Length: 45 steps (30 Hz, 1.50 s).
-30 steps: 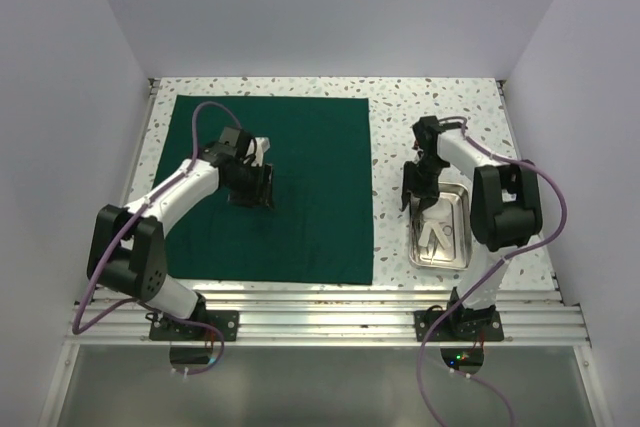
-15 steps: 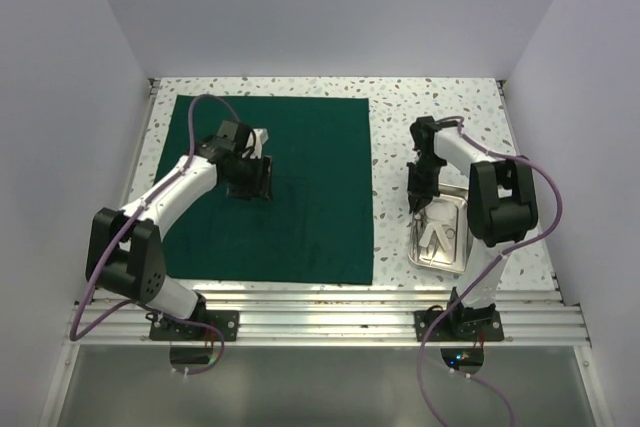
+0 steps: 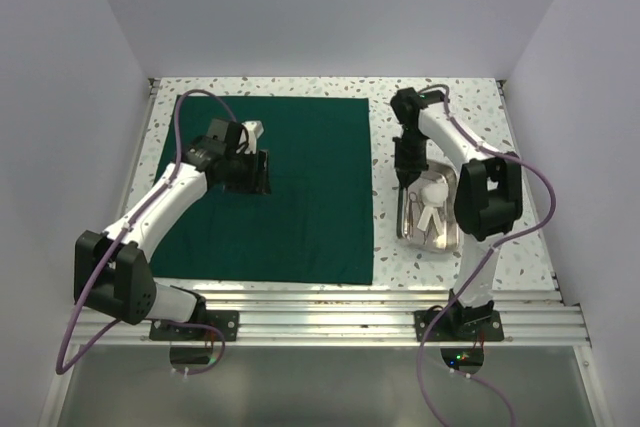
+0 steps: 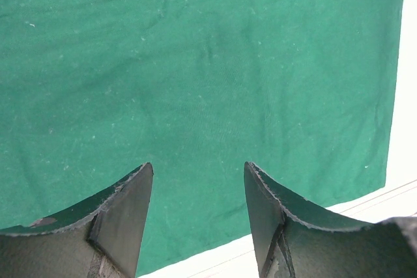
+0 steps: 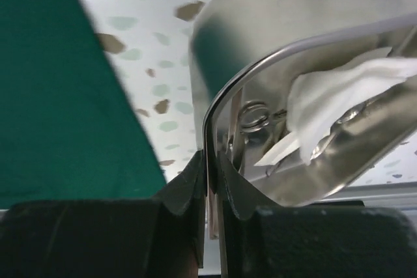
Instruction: Prepare the surgical pack
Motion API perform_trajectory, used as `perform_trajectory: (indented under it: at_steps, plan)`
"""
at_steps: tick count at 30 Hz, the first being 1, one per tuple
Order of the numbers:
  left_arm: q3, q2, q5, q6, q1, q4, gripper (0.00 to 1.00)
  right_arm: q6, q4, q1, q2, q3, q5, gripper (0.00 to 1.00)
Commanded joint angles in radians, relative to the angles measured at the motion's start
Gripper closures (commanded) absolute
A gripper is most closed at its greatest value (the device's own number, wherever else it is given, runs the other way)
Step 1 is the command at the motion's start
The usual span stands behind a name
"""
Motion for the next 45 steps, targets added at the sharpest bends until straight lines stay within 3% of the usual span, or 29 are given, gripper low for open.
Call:
perform_trajectory:
  at_steps: [1,12,18,25,26,27,30,34,36,39,40,42,43,44,45]
  plan:
    - [-0.012,-0.016,0.01,-0.009,0.008,0.03,0.38,0.041,-0.17,0.091,0.042,0.168,0.032,1.0]
    - [-0.064,-0.016,-0.025,-0.032,0.011,0.029,0.38,0.111,-0.347,0.388,0.424,0.748,0.035,1.0]
    - [-0.107,-0.042,-0.073,-0.047,0.021,0.01,0.38,0.147,-0.344,0.517,0.481,0.808,0.061,1.0]
    - [-0.142,-0.039,-0.094,-0.072,0.054,0.016,0.37,0.133,-0.269,0.574,0.535,0.846,-0.009,1.0]
    - [-0.142,-0.034,-0.102,-0.072,0.057,0.018,0.37,0.128,-0.253,0.574,0.531,0.838,-0.019,0.91]
    - [-0.142,-0.031,-0.11,-0.076,0.061,0.015,0.37,0.125,-0.244,0.574,0.53,0.835,-0.023,0.69]
    - [-0.139,-0.014,-0.111,-0.083,0.078,0.01,0.37,0.094,-0.221,0.574,0.496,0.846,-0.028,0.38]
    - [-0.113,0.016,-0.125,-0.093,0.091,0.006,0.37,0.024,-0.163,0.565,0.406,0.831,-0.034,0.3]
    - [-0.103,0.048,-0.13,-0.109,0.091,0.004,0.37,-0.002,-0.112,0.562,0.312,0.797,-0.05,0.31]
    - [-0.098,0.085,-0.11,-0.129,0.092,0.036,0.43,-0.042,0.05,0.519,0.17,0.669,-0.017,0.42]
    - [-0.101,0.095,-0.099,-0.133,0.092,0.047,0.49,-0.039,0.159,0.498,0.141,0.571,-0.014,0.59]
    - [-0.102,0.128,-0.065,-0.15,0.092,0.064,0.55,-0.022,0.248,0.406,0.091,0.5,-0.054,0.79]
    - [-0.102,0.139,-0.056,-0.152,0.092,0.068,0.62,-0.005,0.306,0.373,0.09,0.468,-0.068,0.85]
    - [-0.102,0.15,-0.039,-0.155,0.092,0.07,0.66,-0.001,0.331,0.314,0.093,0.455,-0.069,0.98]
    - [-0.101,0.171,-0.036,-0.155,0.092,0.068,0.69,-0.001,0.356,0.289,0.099,0.447,-0.072,1.0]
